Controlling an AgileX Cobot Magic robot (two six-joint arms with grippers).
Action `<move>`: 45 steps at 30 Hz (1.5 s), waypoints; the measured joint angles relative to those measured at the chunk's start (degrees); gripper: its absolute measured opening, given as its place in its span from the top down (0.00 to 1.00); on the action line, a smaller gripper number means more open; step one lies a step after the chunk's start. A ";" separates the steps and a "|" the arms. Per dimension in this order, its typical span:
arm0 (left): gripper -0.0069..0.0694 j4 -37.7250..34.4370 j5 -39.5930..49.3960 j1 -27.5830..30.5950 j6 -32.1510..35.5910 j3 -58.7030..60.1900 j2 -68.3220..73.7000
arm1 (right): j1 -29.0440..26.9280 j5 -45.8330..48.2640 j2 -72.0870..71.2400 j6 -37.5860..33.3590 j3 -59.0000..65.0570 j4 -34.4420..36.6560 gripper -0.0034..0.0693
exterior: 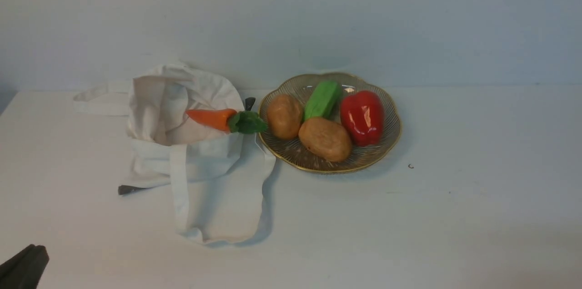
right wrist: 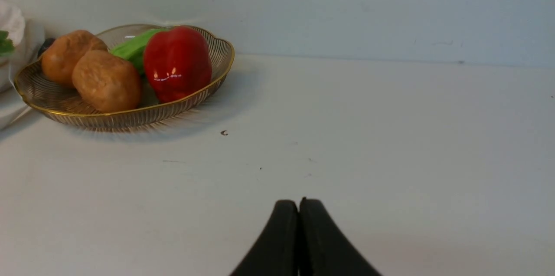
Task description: Take vegetables from cloth bag on white table place on plate.
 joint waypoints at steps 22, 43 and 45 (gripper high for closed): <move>0.92 1.70 10.34 1.71 -0.02 3.37 -7.33 | 0.00 0.00 0.00 0.00 0.00 0.10 0.97; 0.92 1.70 10.34 1.76 -0.02 3.37 -7.33 | 0.00 0.00 0.00 0.00 0.00 0.05 0.97; 0.92 1.70 10.34 1.76 -0.02 3.37 -7.33 | 0.00 0.00 0.00 0.00 0.00 0.05 0.97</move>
